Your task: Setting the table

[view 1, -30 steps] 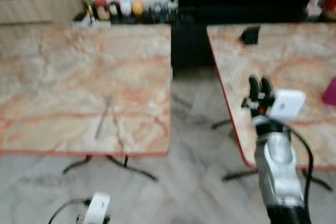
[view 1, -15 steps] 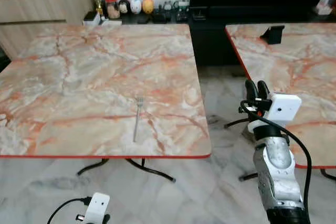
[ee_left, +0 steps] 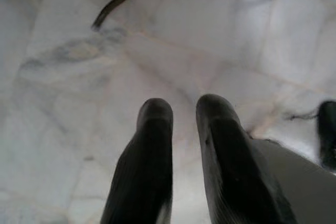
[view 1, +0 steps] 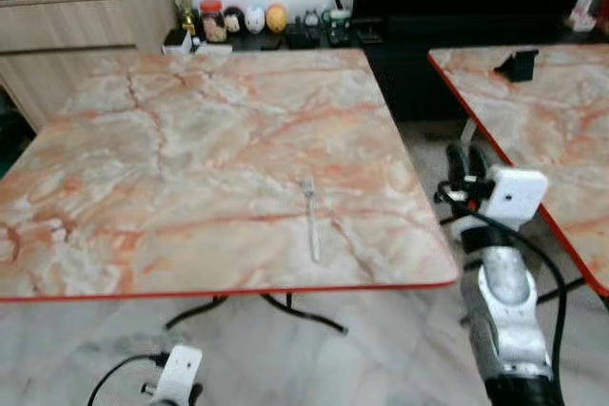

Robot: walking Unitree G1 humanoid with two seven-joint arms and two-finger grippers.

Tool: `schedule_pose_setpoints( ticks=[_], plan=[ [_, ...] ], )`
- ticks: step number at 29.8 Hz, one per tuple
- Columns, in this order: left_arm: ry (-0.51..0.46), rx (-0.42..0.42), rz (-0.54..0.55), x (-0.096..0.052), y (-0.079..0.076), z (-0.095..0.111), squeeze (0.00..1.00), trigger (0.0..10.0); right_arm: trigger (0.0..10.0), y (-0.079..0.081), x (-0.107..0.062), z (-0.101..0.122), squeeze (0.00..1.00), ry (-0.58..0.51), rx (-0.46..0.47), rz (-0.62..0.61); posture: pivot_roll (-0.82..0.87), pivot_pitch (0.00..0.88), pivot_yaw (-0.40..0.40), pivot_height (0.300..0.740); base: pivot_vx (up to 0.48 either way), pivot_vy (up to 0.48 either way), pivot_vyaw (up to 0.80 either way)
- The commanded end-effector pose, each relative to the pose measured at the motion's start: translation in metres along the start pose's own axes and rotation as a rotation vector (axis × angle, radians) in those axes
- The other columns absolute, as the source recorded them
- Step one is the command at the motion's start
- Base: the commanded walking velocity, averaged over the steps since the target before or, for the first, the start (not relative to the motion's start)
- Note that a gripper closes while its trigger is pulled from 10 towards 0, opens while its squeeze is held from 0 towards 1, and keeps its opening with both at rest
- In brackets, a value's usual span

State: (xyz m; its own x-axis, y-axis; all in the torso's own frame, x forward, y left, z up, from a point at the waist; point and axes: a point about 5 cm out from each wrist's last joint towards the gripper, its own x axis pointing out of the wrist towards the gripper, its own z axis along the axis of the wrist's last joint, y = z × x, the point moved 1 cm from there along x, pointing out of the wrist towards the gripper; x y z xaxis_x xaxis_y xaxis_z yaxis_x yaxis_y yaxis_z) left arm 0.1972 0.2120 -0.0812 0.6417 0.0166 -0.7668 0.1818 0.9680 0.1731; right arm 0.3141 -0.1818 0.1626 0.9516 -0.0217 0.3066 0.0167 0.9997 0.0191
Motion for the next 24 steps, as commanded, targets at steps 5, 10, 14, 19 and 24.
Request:
schedule_pose_setpoints(
  ticks=[5, 10, 14, 19, 24],
  plan=[
    [0.004, -0.001, 0.002, 0.0001, 0.0011, 0.0002, 0.00, 10.0, 10.0, -0.0003, 0.0011, 0.0028, 0.00, -0.009, 0.003, 0.004, 0.02, 0.000, -0.001, 0.740, 0.000, 0.363, 0.00],
    [0.001, -0.001, 0.003, 0.0002, 0.0013, 0.0009, 0.00, 10.0, 10.0, -0.0009, 0.0014, 0.0032, 0.00, -0.012, 0.006, 0.002, 0.02, 0.000, -0.001, 0.740, 0.000, 0.363, 0.00],
    [0.002, 0.000, 0.003, 0.0003, 0.0012, 0.0010, 0.00, 10.0, 10.0, -0.0004, 0.0015, 0.0028, 0.00, -0.010, 0.007, 0.002, 0.02, 0.000, -0.001, 0.740, 0.000, 0.356, 0.00],
    [0.000, 0.000, 0.003, 0.0004, 0.0013, 0.0017, 0.00, 10.0, 10.0, 0.0001, 0.0017, 0.0028, 0.00, -0.010, 0.009, 0.002, 0.02, 0.000, -0.001, 0.740, 0.000, 0.233, 0.00],
    [-0.009, -0.001, -0.007, 0.0006, -0.0004, 0.0030, 0.00, 10.0, 10.0, -0.0004, 0.0015, 0.0023, 0.00, -0.009, 0.014, -0.003, 0.02, 0.000, -0.001, 0.740, 0.000, 0.000, 0.00]
  ],
)
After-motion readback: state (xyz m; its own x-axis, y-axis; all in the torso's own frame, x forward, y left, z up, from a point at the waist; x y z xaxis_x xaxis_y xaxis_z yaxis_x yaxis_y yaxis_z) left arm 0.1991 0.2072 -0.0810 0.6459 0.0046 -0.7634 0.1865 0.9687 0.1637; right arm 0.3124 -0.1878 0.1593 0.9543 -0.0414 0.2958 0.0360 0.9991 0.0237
